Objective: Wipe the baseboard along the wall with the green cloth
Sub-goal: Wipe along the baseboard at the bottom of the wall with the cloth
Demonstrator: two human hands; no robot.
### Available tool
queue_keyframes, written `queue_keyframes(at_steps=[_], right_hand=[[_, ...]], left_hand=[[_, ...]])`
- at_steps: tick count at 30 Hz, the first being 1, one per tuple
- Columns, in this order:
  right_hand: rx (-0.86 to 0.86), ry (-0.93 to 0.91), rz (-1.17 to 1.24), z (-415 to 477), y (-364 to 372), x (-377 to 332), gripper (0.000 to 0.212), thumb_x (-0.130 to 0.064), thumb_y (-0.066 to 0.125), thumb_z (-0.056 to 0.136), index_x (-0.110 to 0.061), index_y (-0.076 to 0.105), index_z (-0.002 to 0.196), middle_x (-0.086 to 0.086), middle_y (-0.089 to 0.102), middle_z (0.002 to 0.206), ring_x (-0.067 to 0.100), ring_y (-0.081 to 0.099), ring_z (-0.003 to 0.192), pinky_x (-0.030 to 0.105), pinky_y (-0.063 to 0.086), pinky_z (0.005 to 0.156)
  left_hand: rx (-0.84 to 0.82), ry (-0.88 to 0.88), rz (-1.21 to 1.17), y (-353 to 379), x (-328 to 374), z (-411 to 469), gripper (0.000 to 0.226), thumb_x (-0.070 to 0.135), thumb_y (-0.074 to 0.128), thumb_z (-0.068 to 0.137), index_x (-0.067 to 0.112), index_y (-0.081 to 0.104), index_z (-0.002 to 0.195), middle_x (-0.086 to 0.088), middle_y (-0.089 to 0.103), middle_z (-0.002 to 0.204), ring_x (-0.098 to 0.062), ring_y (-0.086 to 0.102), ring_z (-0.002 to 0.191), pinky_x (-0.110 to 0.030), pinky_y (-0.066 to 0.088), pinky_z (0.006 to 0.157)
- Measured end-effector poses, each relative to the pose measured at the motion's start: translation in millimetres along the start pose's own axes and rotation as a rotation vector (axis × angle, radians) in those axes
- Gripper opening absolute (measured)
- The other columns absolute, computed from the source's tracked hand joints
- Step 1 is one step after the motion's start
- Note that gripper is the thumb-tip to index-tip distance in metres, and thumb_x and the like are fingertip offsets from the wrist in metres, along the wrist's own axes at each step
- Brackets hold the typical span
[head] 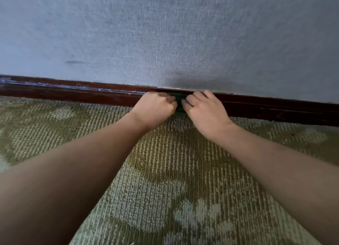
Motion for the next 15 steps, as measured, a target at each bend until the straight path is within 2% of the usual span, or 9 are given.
queue_keyframes(at_steps=[2,3,7,9,13,15], right_hand=[[0.049,0.01,-0.011,-0.7,-0.5,3.2,0.028,-0.023,0.056,0.081,-0.019,0.068,0.106,-0.009,0.066,0.092,0.01,0.061,0.09,0.021,0.043,0.08],[0.041,0.01,-0.001,-1.8,0.0,4.5,0.028,-0.024,0.057,0.081,-0.019,0.068,0.107,-0.01,0.067,0.092,0.009,0.061,0.09,0.02,0.043,0.08],[-0.038,0.016,0.038,0.8,11.3,6.3,0.04,-0.013,0.038,0.093,-0.007,0.043,0.133,0.004,0.054,0.12,0.022,0.046,0.114,0.031,0.033,0.096],[-0.061,0.02,0.081,4.8,14.7,8.1,0.042,-0.007,0.036,0.093,-0.002,0.038,0.135,0.011,0.05,0.125,0.027,0.042,0.117,0.034,0.029,0.097],[-0.011,0.047,0.077,4.9,16.4,6.7,0.036,-0.003,0.057,0.082,0.001,0.058,0.117,0.014,0.062,0.107,0.03,0.056,0.102,0.035,0.042,0.088],[0.002,0.043,0.092,5.5,16.4,5.7,0.037,-0.001,0.061,0.079,0.003,0.059,0.115,0.015,0.06,0.107,0.031,0.055,0.102,0.036,0.044,0.085]], left_hand=[[0.009,-0.013,0.004,-1.4,3.3,6.5,0.032,0.002,0.039,0.091,0.0,0.057,0.118,-0.015,0.058,0.124,-0.031,0.053,0.114,-0.043,0.048,0.088],[0.005,-0.016,0.002,-1.2,5.6,8.9,0.032,0.003,0.039,0.092,0.001,0.058,0.118,-0.014,0.059,0.122,-0.031,0.054,0.112,-0.042,0.048,0.087],[0.06,0.0,-0.009,-1.3,8.3,12.7,0.026,0.001,0.052,0.085,0.004,0.064,0.108,-0.009,0.066,0.11,-0.028,0.061,0.099,-0.036,0.053,0.075],[0.033,-0.03,-0.016,4.1,3.8,12.4,0.033,0.005,0.046,0.089,0.01,0.057,0.12,-0.003,0.059,0.122,-0.024,0.056,0.109,-0.037,0.049,0.081],[0.005,-0.071,-0.046,8.3,2.9,12.1,0.036,0.006,0.041,0.091,0.011,0.054,0.125,-0.002,0.055,0.129,-0.024,0.053,0.113,-0.037,0.048,0.083],[-0.009,-0.083,-0.049,7.7,5.0,13.1,0.036,0.005,0.041,0.091,0.01,0.054,0.125,-0.004,0.055,0.129,-0.025,0.054,0.113,-0.038,0.048,0.082]])
Point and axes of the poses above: each hand's wrist, its own z-axis towards the middle knuckle, its own y-axis out of the palm, x = y × z, the point moved 1 cm from there along z, towards the middle knuckle
